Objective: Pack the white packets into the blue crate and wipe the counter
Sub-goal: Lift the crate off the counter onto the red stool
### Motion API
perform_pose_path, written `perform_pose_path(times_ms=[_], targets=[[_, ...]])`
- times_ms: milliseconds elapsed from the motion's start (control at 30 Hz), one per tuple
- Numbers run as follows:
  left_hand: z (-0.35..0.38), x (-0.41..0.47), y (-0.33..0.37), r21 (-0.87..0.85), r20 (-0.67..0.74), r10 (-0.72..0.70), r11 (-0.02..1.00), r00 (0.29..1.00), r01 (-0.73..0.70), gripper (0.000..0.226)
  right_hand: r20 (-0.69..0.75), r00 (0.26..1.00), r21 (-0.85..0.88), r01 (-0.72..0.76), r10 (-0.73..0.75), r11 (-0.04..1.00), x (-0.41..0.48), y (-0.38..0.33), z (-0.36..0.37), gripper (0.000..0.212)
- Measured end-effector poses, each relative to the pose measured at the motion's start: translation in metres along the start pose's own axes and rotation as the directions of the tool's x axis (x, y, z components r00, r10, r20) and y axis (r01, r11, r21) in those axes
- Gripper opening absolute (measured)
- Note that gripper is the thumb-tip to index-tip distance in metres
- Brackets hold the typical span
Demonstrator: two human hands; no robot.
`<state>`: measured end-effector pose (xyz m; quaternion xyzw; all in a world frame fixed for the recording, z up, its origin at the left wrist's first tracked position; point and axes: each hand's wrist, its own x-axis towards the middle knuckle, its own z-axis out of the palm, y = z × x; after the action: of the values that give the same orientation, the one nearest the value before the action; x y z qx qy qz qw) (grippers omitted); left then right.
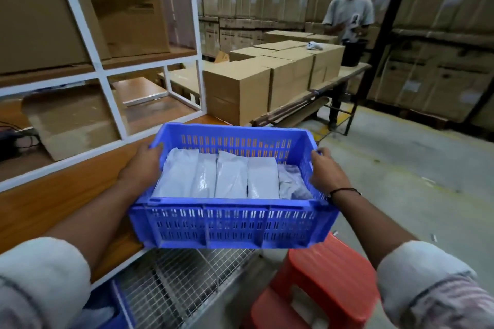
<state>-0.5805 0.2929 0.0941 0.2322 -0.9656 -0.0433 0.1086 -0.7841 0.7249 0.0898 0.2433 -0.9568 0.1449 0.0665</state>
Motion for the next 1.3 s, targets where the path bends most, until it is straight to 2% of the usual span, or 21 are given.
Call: perform_pose_path(times_ms=[200,367,667,733,833,933,1300], targets=[[0.018,0.014,0.102,-0.048,-0.010,0.125,0.991,0.992,-0.126,0.060,-0.082,0.981,0.024,-0.172,0.173,0.985,-0.060,0.082,-0.025,0.031],[0.046,0.007,0.174,-0.108,0.032,0.209,0.973,0.977,-0.204,0.065,-0.127,0.950,0.051,-0.281,0.285,0.958,-0.112,0.140,-0.038,0.032],[0.077,-0.013,0.271,-0.189,0.067,0.341,0.927,0.938,-0.324,0.057,-0.166,0.856,0.082,-0.483,0.489,0.872,-0.199,0.206,-0.032,0.033],[0.084,-0.012,0.283,-0.220,0.070,0.374,0.910,0.925,-0.351,0.053,-0.172,0.830,0.102,-0.520,0.530,0.848,-0.208,0.215,-0.026,0.033],[0.101,-0.008,0.290,-0.245,0.074,0.377,0.904,0.923,-0.350,0.063,-0.191,0.806,0.127,-0.546,0.560,0.828,-0.218,0.219,-0.022,0.033],[0.125,-0.005,0.304,-0.262,0.084,0.406,0.890,0.910,-0.373,0.062,-0.204,0.759,0.130,-0.605,0.619,0.785,-0.235,0.221,-0.004,0.033],[0.215,0.033,0.328,-0.242,0.256,0.532,0.844,0.807,-0.479,0.070,-0.140,0.604,0.116,-0.777,0.784,0.619,-0.262,0.213,0.066,0.042]])
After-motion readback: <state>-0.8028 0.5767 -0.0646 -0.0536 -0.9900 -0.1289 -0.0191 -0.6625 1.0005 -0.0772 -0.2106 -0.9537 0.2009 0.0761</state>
